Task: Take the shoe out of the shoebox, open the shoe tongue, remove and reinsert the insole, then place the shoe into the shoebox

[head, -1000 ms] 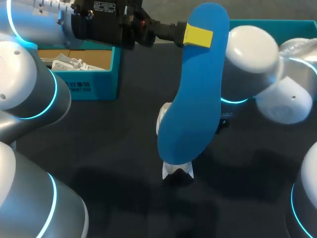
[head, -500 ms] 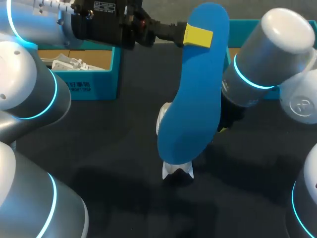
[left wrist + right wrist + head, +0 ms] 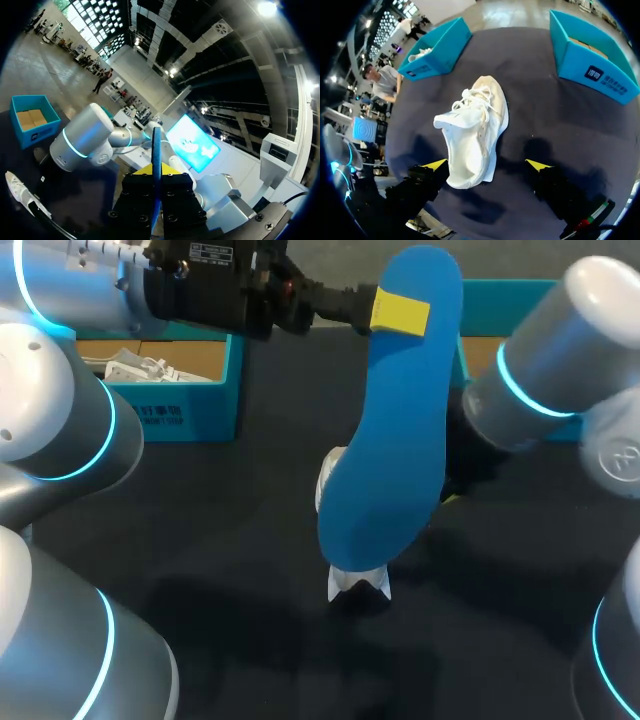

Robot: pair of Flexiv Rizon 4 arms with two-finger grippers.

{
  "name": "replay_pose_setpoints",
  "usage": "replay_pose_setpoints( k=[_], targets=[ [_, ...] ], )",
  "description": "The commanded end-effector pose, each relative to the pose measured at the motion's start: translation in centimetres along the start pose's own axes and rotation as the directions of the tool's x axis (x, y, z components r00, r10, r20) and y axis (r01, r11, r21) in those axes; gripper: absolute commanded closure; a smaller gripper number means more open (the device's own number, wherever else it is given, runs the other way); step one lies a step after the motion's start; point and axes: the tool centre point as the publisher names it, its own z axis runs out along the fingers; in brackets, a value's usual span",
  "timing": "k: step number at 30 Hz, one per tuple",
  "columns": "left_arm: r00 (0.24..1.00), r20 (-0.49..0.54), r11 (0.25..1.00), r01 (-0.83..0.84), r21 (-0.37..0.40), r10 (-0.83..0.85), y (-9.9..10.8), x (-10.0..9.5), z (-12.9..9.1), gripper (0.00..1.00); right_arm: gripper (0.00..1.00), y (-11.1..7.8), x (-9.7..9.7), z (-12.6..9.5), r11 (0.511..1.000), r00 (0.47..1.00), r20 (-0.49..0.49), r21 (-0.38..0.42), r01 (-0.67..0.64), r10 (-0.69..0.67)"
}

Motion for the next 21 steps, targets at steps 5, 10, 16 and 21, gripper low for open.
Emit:
replay_pose_setpoints(
  k=[5,10,16,21],
  targets=[
    [1.0,0.001,1.0,0.0,0.003,0.0,0.2,0.0,0.0,1.0,0.0,-2.3,-3.6,-3.2,0.99,0.963,-0.264,-0.112,-0.083,0.05],
    [1.0,0.001,1.0,0.0,0.003,0.0,0.2,0.0,0.0,1.0,0.0,-2.2,-4.3,-3.8,0.981,0.927,-0.368,-0.146,-0.129,0.067],
    [1.0,0.001,1.0,0.0,0.003,0.0,0.2,0.0,0.0,1.0,0.0,-1.6,-3.6,-5.2,0.979,0.898,-0.438,-0.16,-0.13,0.047],
    [1.0,0.001,1.0,0.0,0.003,0.0,0.2,0.0,0.0,1.0,0.0,-0.5,-2.6,-5.9,0.977,0.895,-0.441,-0.152,-0.149,0.068]
  ],
)
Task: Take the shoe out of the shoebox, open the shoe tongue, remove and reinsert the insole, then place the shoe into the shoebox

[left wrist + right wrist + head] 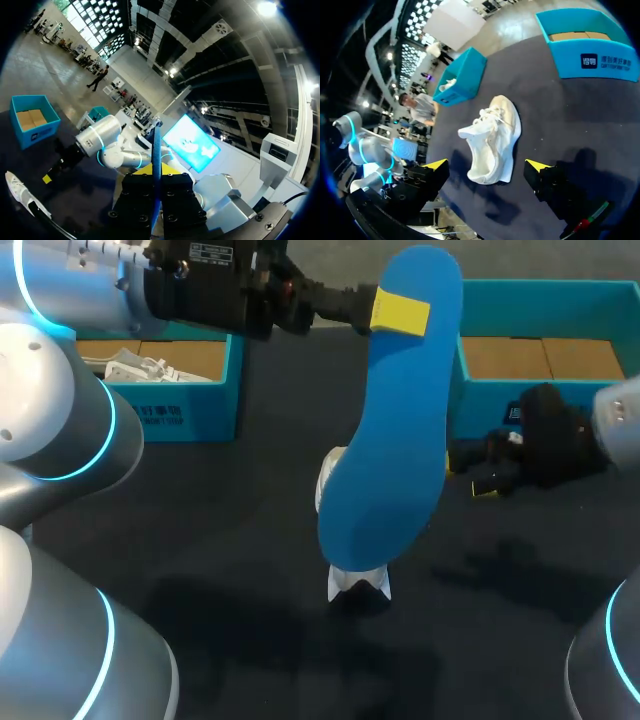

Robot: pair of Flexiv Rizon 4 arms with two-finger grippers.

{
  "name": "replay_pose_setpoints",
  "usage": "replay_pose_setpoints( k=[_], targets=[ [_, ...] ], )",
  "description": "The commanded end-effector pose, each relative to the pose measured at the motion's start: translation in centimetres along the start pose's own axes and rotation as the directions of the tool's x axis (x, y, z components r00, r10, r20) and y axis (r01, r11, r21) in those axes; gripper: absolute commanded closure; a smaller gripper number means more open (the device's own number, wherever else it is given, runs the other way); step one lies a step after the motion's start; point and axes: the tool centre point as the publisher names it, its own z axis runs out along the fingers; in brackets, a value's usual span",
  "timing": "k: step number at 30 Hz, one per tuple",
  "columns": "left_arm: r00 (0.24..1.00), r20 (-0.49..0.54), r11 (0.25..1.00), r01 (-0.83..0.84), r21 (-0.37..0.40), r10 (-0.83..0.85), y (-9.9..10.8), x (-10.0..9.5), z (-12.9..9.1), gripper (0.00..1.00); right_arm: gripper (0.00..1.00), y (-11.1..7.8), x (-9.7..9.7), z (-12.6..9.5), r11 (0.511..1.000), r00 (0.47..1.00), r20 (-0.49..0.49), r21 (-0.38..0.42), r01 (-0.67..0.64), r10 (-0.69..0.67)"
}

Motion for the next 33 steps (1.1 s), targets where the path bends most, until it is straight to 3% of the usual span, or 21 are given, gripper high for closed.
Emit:
replay_pose_setpoints(
  k=[1,11,15,33],
  targets=[
    [1.0,0.001,1.0,0.001,0.003,-0.001,0.2,0.0,0.0,1.0,0.0,0.0,0.3,-0.1,1.0,0.997,-0.07,-0.02,-0.024,0.022],
    [1.0,0.001,1.0,0.001,0.003,-0.001,0.2,0.0,0.0,1.0,0.0,0.9,0.8,0.0,0.996,0.991,-0.094,0.02,-0.091,0.093],
    [1.0,0.001,1.0,0.001,0.003,-0.001,0.2,0.0,0.0,1.0,0.0,1.2,1.2,-0.1,0.997,0.978,-0.195,0.005,-0.071,0.071],
    [1.0,0.001,1.0,0.001,0.003,-0.001,0.2,0.0,0.0,1.0,0.0,2.6,2.2,-0.6,0.999,0.938,-0.344,0.0,-0.048,0.045]
  ],
)
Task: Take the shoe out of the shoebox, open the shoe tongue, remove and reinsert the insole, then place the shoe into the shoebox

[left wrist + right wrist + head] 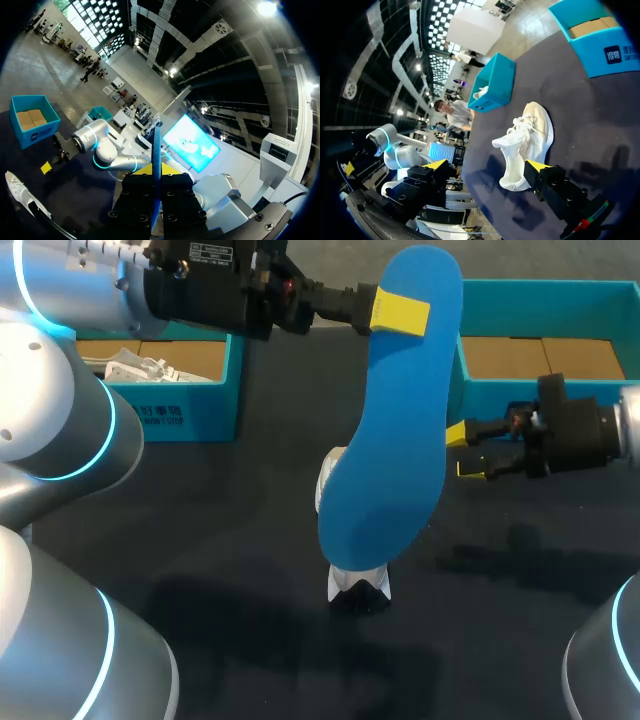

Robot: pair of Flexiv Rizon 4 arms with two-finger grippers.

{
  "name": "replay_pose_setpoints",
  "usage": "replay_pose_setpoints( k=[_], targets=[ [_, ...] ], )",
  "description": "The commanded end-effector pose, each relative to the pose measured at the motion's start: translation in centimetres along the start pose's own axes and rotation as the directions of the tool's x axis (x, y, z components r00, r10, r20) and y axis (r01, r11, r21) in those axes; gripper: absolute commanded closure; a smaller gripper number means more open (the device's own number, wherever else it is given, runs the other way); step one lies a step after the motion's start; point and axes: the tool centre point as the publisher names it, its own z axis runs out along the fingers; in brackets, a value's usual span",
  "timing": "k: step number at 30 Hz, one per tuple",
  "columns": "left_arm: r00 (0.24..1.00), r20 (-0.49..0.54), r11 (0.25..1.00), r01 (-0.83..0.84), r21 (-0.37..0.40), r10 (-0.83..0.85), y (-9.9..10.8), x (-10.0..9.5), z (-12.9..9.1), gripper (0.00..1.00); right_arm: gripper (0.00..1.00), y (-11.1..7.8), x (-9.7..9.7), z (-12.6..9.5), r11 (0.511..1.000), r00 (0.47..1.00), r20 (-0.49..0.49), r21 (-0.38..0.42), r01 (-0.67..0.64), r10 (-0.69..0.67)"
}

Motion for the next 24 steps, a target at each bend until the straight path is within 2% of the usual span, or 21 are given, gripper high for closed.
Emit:
replay_pose_setpoints(
  k=[1,15,21,24],
  targets=[
    [1.0,0.001,1.0,0.001,0.003,-0.001,0.2,-0.03,0.04,1.0,0.0,0.15,-0.22,0.29,1.0,1.0,-0.011,0.003,-0.001,0.002],
    [1.0,0.001,1.0,0.001,0.003,-0.001,0.2,-0.03,0.04,1.0,0.0,0.35,-0.01,-0.04,0.999,0.997,-0.068,0.013,-0.035,0.036],
    [1.0,0.001,1.0,0.001,0.003,-0.001,0.2,-0.03,0.04,1.0,0.0,0.31,0.3,-0.31,0.999,0.992,-0.121,0.018,-0.029,0.031],
    [1.0,0.001,1.0,0.001,0.003,-0.001,0.2,-0.03,0.04,1.0,0.0,0.31,0.68,-0.5,1.0,0.978,-0.206,0.011,-0.015,0.017]
  ],
)
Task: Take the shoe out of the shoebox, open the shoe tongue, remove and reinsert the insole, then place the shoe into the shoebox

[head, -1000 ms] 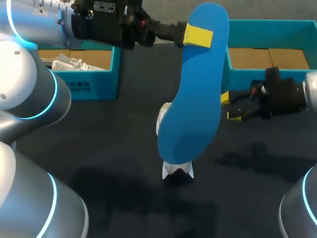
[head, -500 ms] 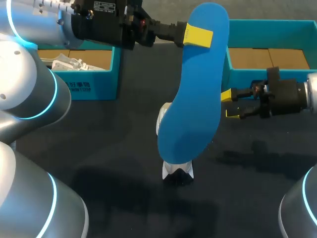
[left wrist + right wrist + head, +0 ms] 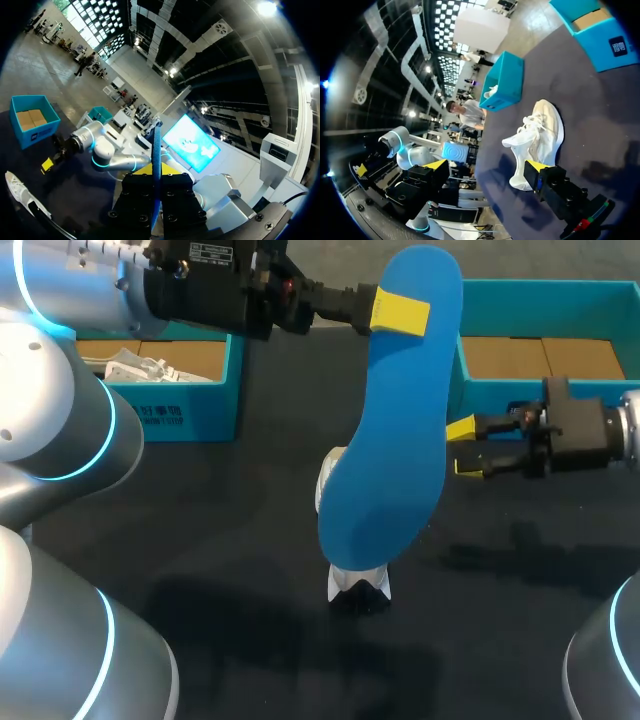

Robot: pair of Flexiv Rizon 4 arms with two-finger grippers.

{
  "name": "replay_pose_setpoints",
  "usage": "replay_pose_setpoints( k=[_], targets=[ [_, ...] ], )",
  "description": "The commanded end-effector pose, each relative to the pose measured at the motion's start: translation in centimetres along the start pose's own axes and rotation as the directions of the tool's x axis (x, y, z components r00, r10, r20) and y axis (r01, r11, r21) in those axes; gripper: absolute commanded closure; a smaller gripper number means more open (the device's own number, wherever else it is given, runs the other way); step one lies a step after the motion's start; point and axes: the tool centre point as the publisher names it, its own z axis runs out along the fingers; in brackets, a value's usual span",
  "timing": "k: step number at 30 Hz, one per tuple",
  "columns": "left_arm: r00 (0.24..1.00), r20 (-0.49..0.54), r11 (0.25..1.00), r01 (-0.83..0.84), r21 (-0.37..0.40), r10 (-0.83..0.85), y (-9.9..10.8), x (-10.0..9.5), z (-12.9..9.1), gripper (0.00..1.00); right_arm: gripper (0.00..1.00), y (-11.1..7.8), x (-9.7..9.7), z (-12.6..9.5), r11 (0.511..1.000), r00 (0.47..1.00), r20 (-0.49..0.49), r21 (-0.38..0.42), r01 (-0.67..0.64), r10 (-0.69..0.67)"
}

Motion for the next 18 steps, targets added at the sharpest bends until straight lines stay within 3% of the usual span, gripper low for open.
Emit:
replay_pose_setpoints(
  k=[1,14,18],
  targets=[
    [1.0,0.001,1.0,0.001,0.003,-0.001,0.2,0.0,0.0,1.0,0.0,0.0,-0.3,-0.1,1.0,0.998,-0.068,-0.005,0.015,-0.016],
    [1.0,0.001,1.0,0.001,0.003,-0.001,0.2,0.0,0.0,1.0,0.0,0.0,-0.3,-0.1,1.0,0.998,-0.068,-0.005,0.015,-0.016],
    [0.983,0.019,0.983,-0.181,0.008,0.181,-2.8,0.3,-1.8,1.0,0.0,0.0,-0.3,-0.1,1.0,0.998,-0.068,-0.005,0.015,-0.016]
  ],
)
